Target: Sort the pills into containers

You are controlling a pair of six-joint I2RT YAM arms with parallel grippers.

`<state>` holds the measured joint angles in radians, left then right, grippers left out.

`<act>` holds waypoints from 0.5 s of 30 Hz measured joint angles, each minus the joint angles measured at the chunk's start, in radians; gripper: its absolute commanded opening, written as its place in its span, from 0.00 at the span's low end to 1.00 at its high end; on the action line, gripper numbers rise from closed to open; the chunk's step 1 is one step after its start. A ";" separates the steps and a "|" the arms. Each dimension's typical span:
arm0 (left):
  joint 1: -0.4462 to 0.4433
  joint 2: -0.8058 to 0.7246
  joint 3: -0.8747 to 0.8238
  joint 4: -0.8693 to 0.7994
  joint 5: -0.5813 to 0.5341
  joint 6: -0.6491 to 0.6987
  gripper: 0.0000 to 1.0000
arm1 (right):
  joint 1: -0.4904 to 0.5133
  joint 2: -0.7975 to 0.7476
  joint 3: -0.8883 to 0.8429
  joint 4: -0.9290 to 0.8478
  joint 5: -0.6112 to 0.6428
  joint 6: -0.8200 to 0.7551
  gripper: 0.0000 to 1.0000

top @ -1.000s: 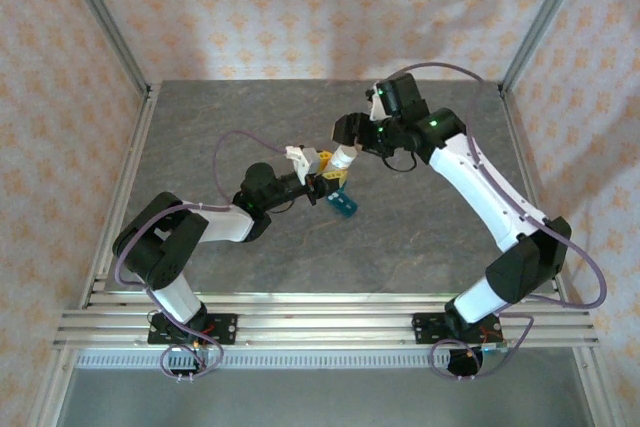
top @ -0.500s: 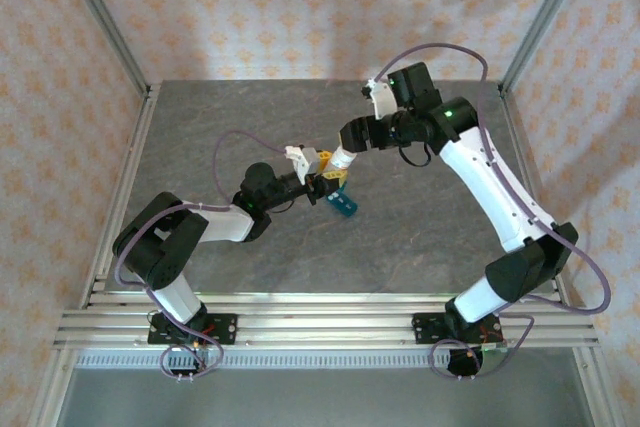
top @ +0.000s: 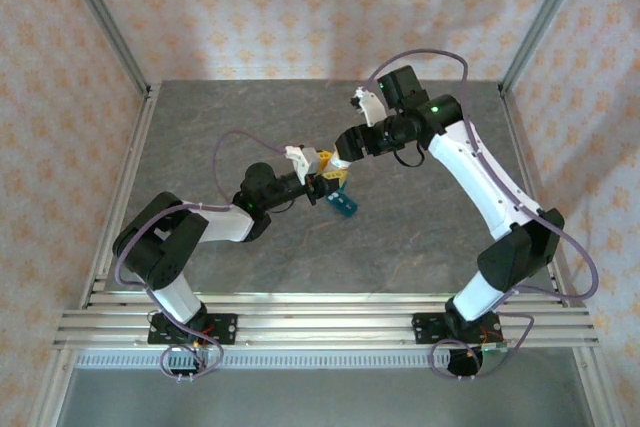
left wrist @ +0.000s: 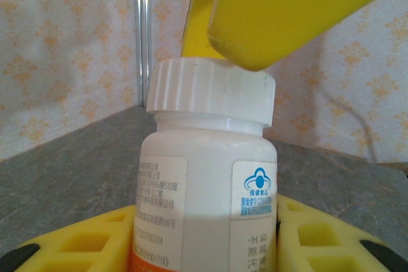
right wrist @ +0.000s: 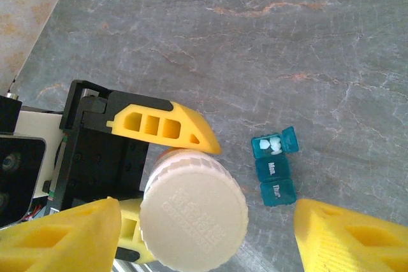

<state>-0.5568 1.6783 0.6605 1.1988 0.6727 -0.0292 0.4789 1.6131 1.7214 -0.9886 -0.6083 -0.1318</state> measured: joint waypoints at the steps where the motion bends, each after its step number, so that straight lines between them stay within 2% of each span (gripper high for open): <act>1: 0.000 0.000 0.000 0.000 0.000 0.000 0.00 | 0.000 0.002 0.000 0.000 -0.003 0.000 0.66; 5: 0.000 0.000 0.000 0.000 0.000 0.000 0.00 | 0.000 0.002 0.000 0.000 -0.010 0.000 0.56; 11: 0.000 0.000 0.000 0.000 0.000 0.000 0.00 | 0.000 0.018 0.000 0.000 -0.022 0.000 0.54; 15: 0.000 0.000 0.000 -0.001 0.000 0.000 0.00 | 0.001 0.026 0.000 0.000 -0.039 0.005 0.42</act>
<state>-0.5568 1.6783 0.6601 1.1980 0.6727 -0.0296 0.4797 1.6390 1.7214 -0.9886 -0.6472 -0.1265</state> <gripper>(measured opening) 0.432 0.477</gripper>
